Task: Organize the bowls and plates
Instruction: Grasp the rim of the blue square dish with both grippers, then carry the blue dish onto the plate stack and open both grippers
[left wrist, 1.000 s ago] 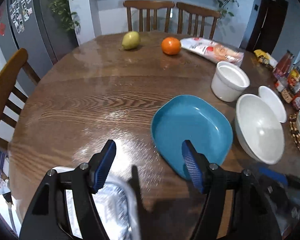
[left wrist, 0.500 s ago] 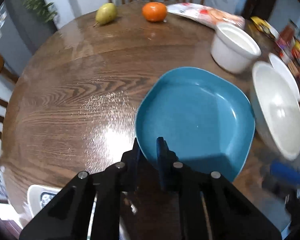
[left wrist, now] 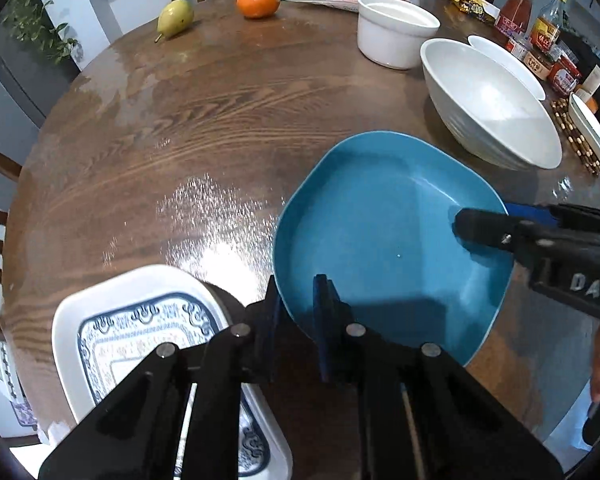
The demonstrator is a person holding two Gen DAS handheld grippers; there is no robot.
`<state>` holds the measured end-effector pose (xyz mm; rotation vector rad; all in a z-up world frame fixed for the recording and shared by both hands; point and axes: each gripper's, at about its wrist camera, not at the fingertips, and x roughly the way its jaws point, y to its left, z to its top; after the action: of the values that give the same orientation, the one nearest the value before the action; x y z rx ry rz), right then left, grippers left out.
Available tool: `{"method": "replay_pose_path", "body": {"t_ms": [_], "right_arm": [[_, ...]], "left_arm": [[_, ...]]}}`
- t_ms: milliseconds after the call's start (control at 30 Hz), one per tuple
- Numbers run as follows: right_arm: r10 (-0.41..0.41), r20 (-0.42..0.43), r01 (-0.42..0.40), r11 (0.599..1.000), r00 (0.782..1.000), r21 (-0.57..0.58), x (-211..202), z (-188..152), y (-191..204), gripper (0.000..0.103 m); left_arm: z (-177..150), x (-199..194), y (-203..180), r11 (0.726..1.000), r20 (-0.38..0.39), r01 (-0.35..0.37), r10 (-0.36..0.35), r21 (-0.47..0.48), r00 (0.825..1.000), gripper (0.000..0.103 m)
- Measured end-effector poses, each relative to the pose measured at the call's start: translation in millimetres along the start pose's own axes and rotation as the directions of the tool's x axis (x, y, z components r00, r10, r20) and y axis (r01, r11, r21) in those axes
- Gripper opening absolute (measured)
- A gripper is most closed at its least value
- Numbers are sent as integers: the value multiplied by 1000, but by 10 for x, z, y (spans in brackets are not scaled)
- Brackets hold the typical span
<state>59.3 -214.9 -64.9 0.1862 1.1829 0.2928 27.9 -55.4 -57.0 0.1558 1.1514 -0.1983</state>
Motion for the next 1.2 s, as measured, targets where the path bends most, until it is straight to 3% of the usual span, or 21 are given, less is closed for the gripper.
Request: {"method": "replay_pose_path", "body": {"t_ms": [33,100,200,500,833,1200], "right_arm": [[4,1,-4,1000,1000,-6,8,-17,9,33],[-1,6,1,1000,1000,-29,11,-32,49,14],[-4,16,5,999,1000,-46,-8,-50,63,11],[30,69,-28,999,997,-36,-235,-81,100,10],[96,139,-85,993,986,-88,-559,-73,380,10],[159,126,-135,975,979,-175,-528,-140,831,10]], "left_arm": [[-50,-14,-23,1000,4,-1,1,-4,1000,13],[-84,-22,-47,1000,12,-1,1,-10,1000,13],[-113,-43,-60,1000,18,-5,6,-24,1000,12],[-102,-295,-24,999,104,-28,32,-42,994,11],[-192,-725,158,991,221,-78,100,-106,970,12],[-449,-932,473,971,237,-125,173,-204,956,12]]}}
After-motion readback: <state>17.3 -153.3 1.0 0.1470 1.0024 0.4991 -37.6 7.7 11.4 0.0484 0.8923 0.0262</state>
